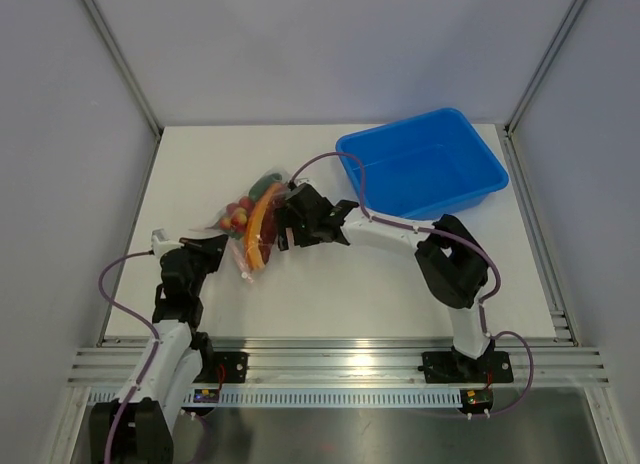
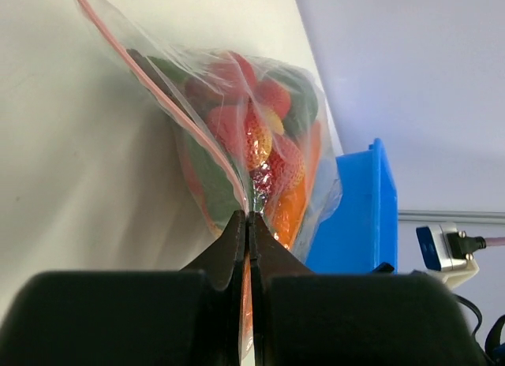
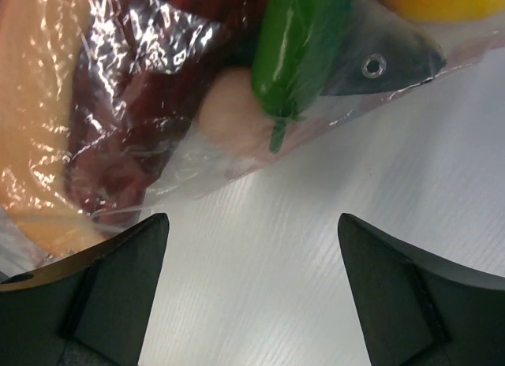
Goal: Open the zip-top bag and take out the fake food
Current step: Adjust the zipper food storage bag at the center of the board.
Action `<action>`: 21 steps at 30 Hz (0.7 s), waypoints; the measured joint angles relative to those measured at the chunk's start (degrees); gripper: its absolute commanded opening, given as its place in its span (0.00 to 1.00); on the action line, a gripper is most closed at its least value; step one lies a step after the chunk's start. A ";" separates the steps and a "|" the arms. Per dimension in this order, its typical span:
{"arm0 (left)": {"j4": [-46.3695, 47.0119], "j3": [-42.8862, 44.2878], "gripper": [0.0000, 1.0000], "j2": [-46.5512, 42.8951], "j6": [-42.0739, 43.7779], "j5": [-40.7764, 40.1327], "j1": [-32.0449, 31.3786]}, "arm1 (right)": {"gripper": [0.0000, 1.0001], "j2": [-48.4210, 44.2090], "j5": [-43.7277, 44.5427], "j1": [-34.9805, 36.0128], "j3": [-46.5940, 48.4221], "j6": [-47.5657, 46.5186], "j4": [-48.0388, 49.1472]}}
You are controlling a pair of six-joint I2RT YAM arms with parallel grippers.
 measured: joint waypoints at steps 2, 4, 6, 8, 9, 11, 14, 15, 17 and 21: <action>-3.48 0.72 0.00 -1.31 -0.02 -1.36 -0.98 | 0.96 1.66 0.52 0.00 1.38 -0.22 -0.20; -5.99 1.51 0.00 -2.19 0.00 -2.97 -2.16 | 0.96 4.13 1.44 0.00 3.96 -0.57 -1.07; -7.78 2.32 0.00 -2.54 0.00 -4.31 -3.43 | 0.96 6.01 1.92 -0.07 5.97 -0.90 -1.53; -9.22 3.02 0.00 -2.67 -0.02 -5.51 -4.81 | 0.96 7.76 1.92 -0.26 7.98 -1.22 -2.14; -9.75 3.21 0.00 -2.67 -0.04 -6.08 -5.42 | 0.96 8.35 1.90 -0.44 8.66 -1.36 -2.23; -10.54 3.34 0.00 -2.67 -0.04 -7.34 -6.88 | 0.97 9.40 1.75 -1.11 9.97 -1.73 -2.34; -10.69 3.34 0.00 -2.67 -0.13 -9.53 -10.03 | 0.96 10.25 1.11 -3.02 11.10 -2.54 -1.75; -10.69 3.34 0.00 -2.64 -0.17 -10.29 -10.97 | 0.96 10.29 0.52 -3.65 11.15 -2.78 -1.22; -10.67 3.37 0.00 -2.60 -0.33 -11.78 -13.14 | 0.96 10.47 -0.48 -5.16 11.47 -3.32 -0.11; -10.14 3.43 0.00 -1.27 -0.63 -14.60 -17.55 | 0.97 12.31 -2.40 -7.08 15.13 -5.49 1.64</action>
